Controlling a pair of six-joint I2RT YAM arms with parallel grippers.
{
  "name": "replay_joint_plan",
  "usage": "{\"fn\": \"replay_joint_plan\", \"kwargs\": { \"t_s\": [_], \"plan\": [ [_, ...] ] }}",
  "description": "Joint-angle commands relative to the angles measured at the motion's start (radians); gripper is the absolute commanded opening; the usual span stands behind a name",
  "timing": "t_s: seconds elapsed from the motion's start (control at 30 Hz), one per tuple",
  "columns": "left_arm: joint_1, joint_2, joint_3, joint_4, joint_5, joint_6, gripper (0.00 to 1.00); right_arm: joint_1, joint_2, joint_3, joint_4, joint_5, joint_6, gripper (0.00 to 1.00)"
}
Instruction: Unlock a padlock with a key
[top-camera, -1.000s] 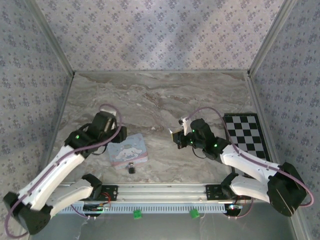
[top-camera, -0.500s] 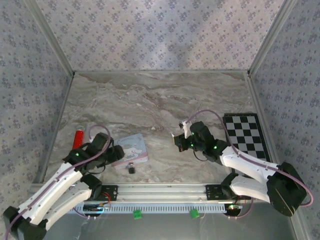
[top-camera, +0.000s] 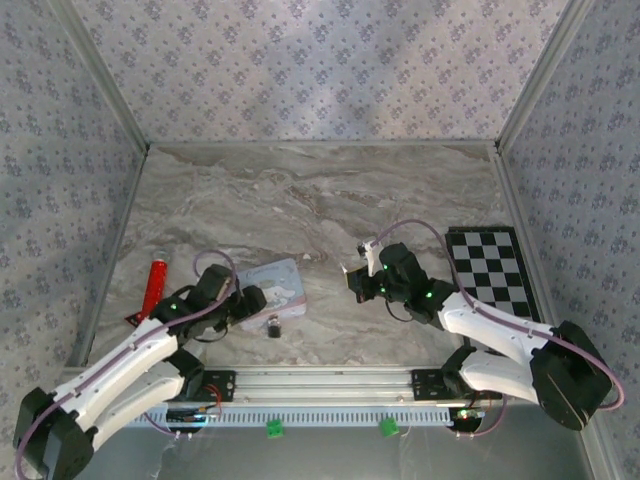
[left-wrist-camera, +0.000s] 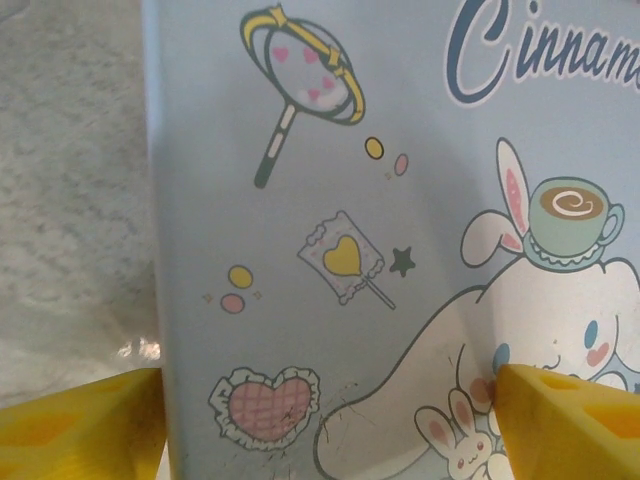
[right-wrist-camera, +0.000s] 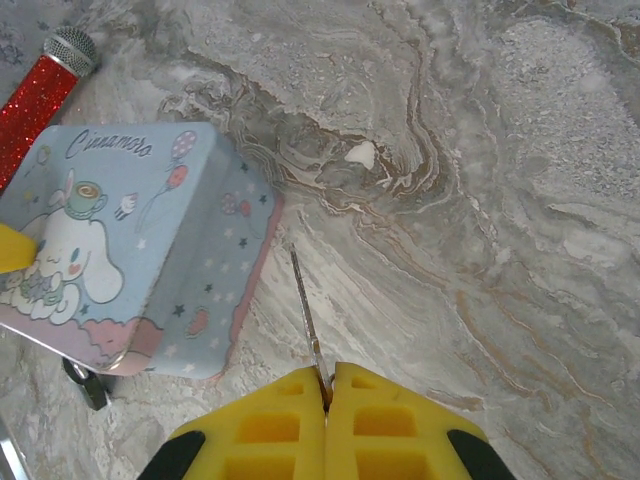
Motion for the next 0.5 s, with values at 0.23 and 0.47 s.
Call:
{"fn": "replay_joint_plan", "kwargs": {
  "t_s": [0.23,0.47],
  "plan": [
    [0.022,0.34,0.048,0.329,-0.042,0.092,0.77,0.006,-0.03,-0.016,-0.006,0.002,0.044,0.0],
    [0.054,0.568,0.188,0.44,-0.041,0.19,0.76,0.007,-0.051,-0.013,-0.041,0.013,0.056,0.0]
  ]
}}
